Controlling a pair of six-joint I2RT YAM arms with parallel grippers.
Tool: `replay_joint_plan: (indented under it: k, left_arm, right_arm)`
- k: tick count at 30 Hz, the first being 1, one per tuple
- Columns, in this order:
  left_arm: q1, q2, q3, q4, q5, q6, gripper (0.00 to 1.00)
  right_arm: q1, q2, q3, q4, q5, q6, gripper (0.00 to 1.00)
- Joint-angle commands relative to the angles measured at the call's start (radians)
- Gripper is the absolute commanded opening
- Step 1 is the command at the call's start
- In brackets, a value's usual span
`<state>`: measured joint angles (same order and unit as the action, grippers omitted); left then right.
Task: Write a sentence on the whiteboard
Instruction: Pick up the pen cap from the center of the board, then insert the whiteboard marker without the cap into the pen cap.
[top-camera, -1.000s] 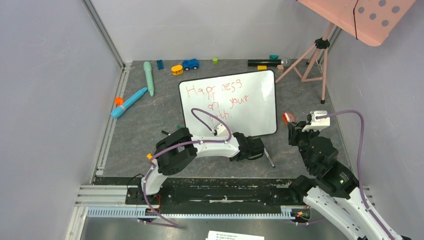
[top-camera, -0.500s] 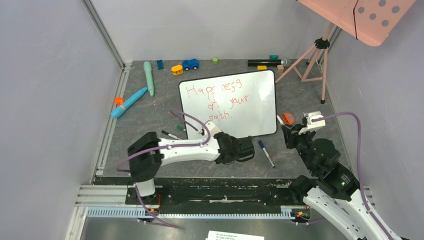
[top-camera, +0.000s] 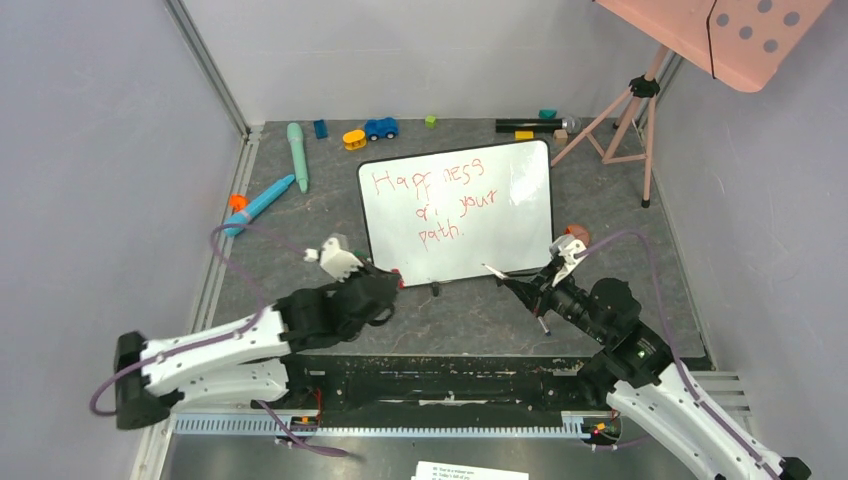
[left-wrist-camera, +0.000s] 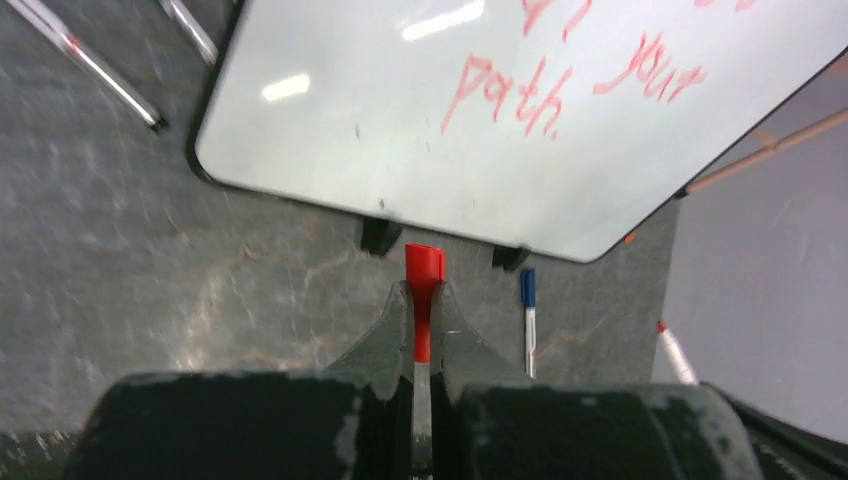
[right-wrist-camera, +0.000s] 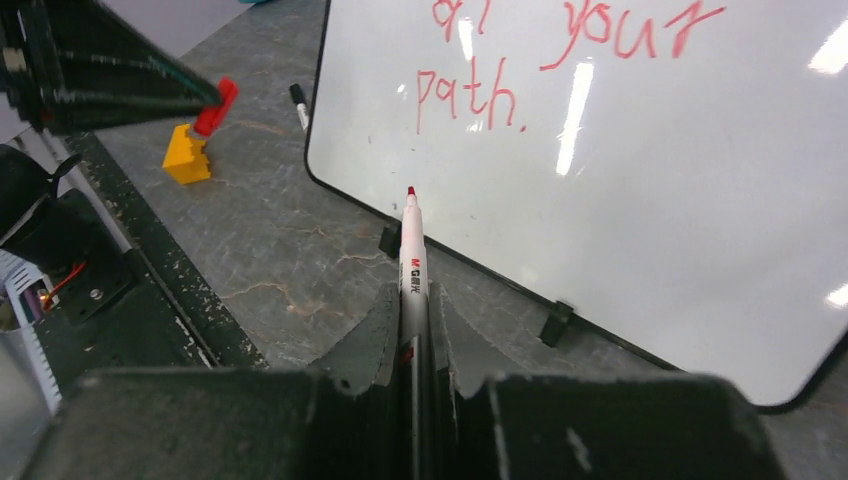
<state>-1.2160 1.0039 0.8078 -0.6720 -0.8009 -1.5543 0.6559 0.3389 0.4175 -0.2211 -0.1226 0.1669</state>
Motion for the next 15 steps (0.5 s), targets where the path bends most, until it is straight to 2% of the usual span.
replay_joint_plan:
  k: [1,5,9,12,15]
  left_arm:
    - [0.173,-0.223,-0.149,0.246,0.101,0.364,0.02]
    - [0.427,-0.321,-0.26,0.421,0.382,0.5,0.02]
    - [0.609,-0.286,-0.326,0.621,0.641,0.485,0.02]
    - [0.654,-0.247,-0.382,0.827,0.75,0.401,0.02]
    - [0.656,-0.25,-0.432,0.959,0.729,0.301,0.02]
  right_arm:
    - [0.0,0.06,-0.061,0.266,-0.128,0.071,0.0]
    - [0.034,0.159,-0.103,0.427,-0.143,0.129,0.0]
    - [0.153,0.253,-0.107,0.543,-0.036,0.129,0.0]
    - [0.201,0.314,-0.107,0.655,-0.003,0.138,0.0]
    - [0.215,0.357,-0.109,0.749,0.021,0.146,0.0]
